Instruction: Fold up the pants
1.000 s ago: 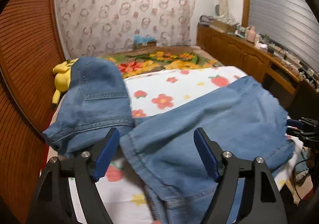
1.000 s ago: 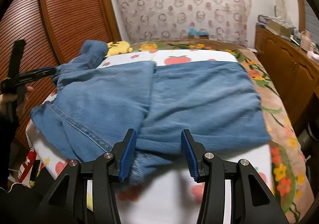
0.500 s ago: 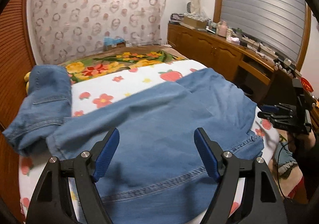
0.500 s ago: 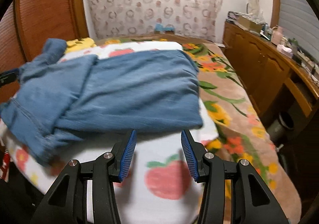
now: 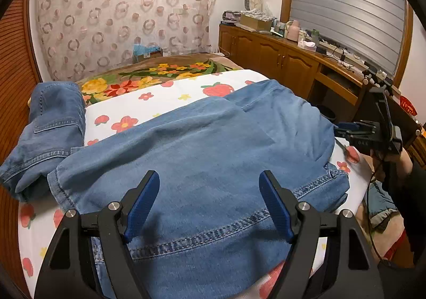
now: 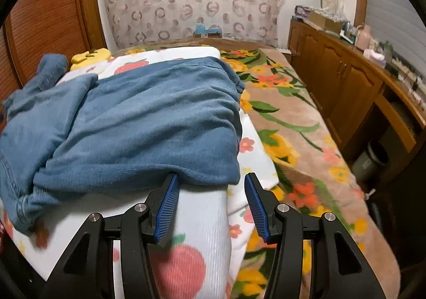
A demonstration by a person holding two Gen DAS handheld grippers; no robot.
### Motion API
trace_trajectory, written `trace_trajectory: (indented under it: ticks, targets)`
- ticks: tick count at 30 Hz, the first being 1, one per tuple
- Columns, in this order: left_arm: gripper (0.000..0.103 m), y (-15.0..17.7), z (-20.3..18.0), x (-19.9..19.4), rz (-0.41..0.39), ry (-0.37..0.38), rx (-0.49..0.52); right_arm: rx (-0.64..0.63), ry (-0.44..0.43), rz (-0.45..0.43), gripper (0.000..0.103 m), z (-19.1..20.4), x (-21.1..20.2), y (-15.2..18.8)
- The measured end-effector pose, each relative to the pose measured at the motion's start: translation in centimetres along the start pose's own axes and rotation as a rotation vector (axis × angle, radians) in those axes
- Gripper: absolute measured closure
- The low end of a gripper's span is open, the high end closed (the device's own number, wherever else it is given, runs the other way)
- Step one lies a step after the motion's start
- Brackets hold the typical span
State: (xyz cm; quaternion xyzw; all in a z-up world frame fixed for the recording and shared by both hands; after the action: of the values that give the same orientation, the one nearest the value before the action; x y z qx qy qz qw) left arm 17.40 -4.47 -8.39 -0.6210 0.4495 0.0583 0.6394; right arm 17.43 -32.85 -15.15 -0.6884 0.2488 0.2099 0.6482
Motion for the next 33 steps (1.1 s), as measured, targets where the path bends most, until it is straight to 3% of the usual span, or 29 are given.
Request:
trace_trajectory:
  ticks: [7, 9, 10, 13, 15, 23, 28, 33]
  targets:
    - [0.025, 0.3, -0.3, 0.0, 0.004, 0.003, -0.006, 0.031, -0.055, 0.0, 0.05, -1.1, 1.7, -0.3]
    - [0.025, 0.4, -0.4, -0.2, 0.005, 0.005, -0.004, 0.048, -0.099, -0.002, 0.064, -1.3, 1.9, -0.3]
    - [0.025, 0.5, -0.4, -0.2, 0.005, 0.003, -0.002, 0.05, -0.099, -0.007, 0.066, -1.4, 2.1, -0.3]
    - [0.025, 0.6, -0.5, -0.3, 0.005, 0.0, -0.001, 0.049, -0.046, -0.03, 0.083, -2.2, 2.0, -0.2]
    - [0.025, 0.6, -0.4, -0.4, 0.005, -0.006, -0.003, 0.074, -0.059, -0.051, 0.094, -2.3, 1.2, -0.6]
    - [0.025, 0.7, 0.1, -3.3, -0.04, -0.025, -0.007, 0.034, -0.064, -0.244, 0.098, 0.2, -5.5, -5.5]
    - [0.025, 0.6, 1.4, -6.2, -0.087, -0.057, -0.027, -0.035, -0.144, -0.353, 0.098, 4.2, -10.2, -8.7]
    - [0.025, 0.4, 2.7, -8.5, -0.124, -0.087, -0.042, -0.138, -0.28, -0.426, 0.098, 9.9, -14.7, -11.3]
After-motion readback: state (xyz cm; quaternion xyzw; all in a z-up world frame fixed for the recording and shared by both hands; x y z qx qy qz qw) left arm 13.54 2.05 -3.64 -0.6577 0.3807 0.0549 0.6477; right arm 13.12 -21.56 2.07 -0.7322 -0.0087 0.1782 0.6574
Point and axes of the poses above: each gripper's, at about its wrist camera, not at the fingertips, and x roughly the way its jaws point, z to its left, y to its underside, the point moved 6 cm from there along x, roughly the way its jaws point, and after that the axes turned 11 degrees about y, right-handed, at the moved point
